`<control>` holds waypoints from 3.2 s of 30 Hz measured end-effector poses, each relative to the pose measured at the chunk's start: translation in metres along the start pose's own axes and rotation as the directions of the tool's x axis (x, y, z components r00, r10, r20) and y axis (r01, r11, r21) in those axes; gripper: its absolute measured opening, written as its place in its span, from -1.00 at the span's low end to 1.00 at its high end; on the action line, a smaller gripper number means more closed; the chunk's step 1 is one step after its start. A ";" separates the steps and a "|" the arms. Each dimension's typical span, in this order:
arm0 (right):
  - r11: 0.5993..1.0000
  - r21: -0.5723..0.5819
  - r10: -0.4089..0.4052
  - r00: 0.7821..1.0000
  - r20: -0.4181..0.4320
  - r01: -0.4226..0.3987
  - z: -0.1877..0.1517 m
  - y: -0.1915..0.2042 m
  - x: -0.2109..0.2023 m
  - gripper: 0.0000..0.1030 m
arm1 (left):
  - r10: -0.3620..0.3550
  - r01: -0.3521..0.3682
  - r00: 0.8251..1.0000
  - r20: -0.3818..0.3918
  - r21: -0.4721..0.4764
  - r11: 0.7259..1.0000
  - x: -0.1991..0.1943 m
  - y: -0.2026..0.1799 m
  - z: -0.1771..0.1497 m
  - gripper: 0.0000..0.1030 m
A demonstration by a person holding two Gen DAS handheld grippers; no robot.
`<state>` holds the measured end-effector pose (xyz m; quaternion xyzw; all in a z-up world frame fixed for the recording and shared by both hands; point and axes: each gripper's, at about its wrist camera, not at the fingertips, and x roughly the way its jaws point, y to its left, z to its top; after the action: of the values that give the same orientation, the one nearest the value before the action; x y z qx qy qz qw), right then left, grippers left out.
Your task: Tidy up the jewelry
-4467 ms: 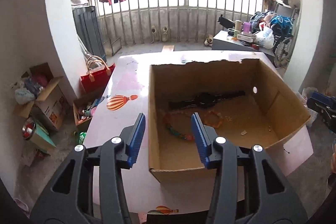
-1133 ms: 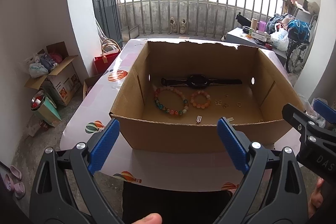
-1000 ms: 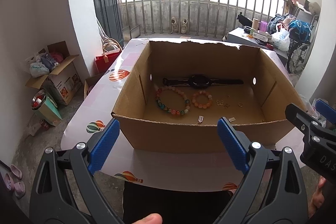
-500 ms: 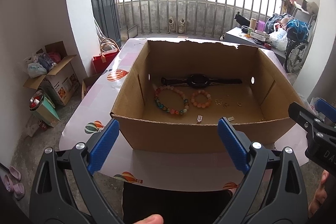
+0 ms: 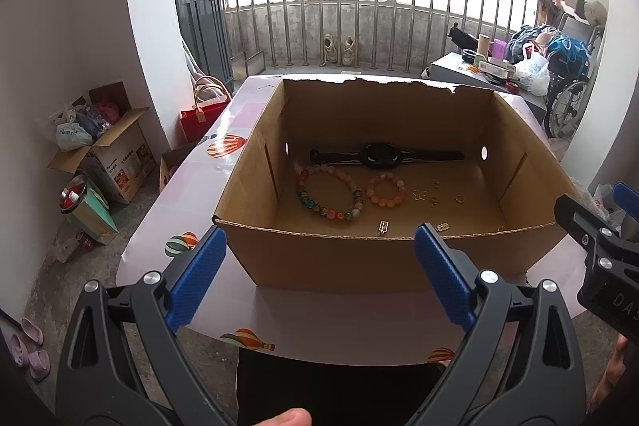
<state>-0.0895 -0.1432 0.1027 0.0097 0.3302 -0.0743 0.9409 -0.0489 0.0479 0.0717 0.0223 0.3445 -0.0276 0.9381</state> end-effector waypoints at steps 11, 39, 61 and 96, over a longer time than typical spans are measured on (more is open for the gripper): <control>1.000 -0.010 0.004 1.000 0.005 -0.004 0.000 0.003 -0.002 0.81 | 0.013 -0.013 1.000 -0.002 0.015 1.000 0.002 -0.002 -0.001 0.78; 0.999 -0.002 0.035 0.999 0.001 -0.035 0.000 0.009 0.000 0.87 | 0.005 -0.005 1.000 -0.005 0.021 1.000 0.003 -0.006 -0.001 0.78; 0.998 0.029 0.061 0.998 0.001 -0.061 0.000 0.007 0.001 0.87 | 0.010 -0.010 1.000 -0.002 0.015 1.000 0.001 -0.003 0.000 0.78; 0.996 0.060 0.061 0.998 0.006 -0.061 0.000 0.007 0.001 0.87 | 0.023 -0.023 1.000 -0.013 0.010 1.000 0.005 0.002 0.000 0.78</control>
<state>-0.0882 -0.1358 0.1017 0.0479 0.3255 -0.0556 0.9427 -0.0446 0.0495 0.0685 0.0311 0.3501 -0.0182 0.9360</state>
